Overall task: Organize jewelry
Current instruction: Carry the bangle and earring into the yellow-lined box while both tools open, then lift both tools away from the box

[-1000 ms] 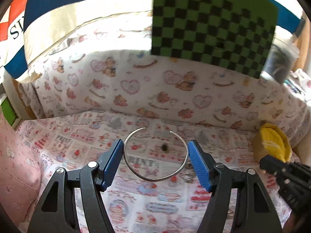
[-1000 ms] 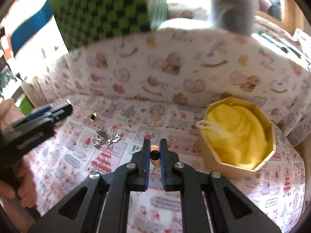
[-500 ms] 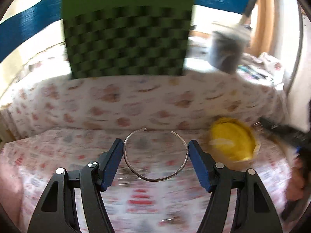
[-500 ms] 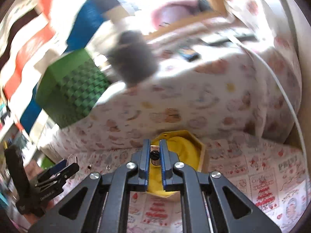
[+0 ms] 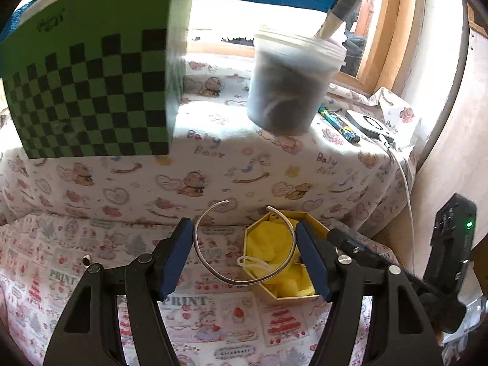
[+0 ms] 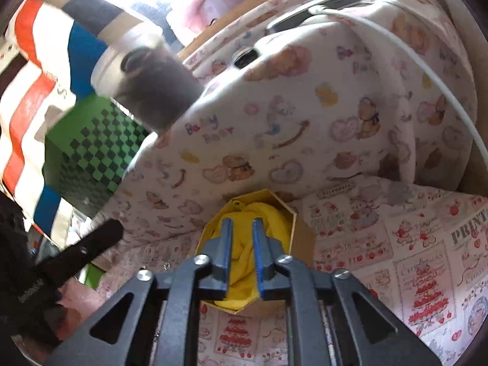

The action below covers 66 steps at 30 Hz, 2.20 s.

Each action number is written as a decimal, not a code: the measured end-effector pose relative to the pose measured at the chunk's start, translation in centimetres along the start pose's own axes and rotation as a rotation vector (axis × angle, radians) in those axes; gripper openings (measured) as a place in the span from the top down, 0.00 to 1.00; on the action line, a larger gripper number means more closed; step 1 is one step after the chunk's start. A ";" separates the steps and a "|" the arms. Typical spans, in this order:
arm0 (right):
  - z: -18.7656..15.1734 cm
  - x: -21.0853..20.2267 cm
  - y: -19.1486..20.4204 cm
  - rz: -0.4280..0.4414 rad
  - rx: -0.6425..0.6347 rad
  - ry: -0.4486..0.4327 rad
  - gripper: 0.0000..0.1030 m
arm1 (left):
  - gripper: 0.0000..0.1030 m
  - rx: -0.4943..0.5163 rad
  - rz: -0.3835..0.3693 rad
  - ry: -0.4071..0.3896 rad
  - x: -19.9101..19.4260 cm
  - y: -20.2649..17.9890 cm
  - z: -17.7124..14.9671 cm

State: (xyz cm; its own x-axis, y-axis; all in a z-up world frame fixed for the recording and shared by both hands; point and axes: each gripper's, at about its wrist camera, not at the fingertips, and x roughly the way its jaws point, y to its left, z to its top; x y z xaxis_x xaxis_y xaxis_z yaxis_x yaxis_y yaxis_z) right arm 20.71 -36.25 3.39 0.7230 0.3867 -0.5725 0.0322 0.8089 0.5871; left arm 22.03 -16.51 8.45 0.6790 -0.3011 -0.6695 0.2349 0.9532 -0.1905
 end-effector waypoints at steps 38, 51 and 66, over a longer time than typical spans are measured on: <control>-0.2 -4.1 1.3 -0.178 -0.054 -0.279 0.11 | 0.12 0.144 0.092 -0.105 -4.8 0.3 0.7; -4.5 -2.8 8.4 -0.217 -0.324 -0.250 0.00 | 0.00 0.161 0.222 -0.321 -13.8 3.9 -1.2; -8.2 1.4 13.0 -0.268 -0.521 0.121 0.00 | 0.00 -0.001 0.388 -0.222 -12.3 10.5 -4.8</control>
State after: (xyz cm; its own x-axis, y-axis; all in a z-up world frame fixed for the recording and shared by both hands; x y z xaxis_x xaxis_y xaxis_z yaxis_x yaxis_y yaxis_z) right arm 16.46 -21.54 5.56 0.6515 0.1619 -0.7412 -0.1623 0.9841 0.0723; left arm 12.77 -2.65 11.24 0.8498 0.0806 -0.5209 -0.0674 0.9967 0.0442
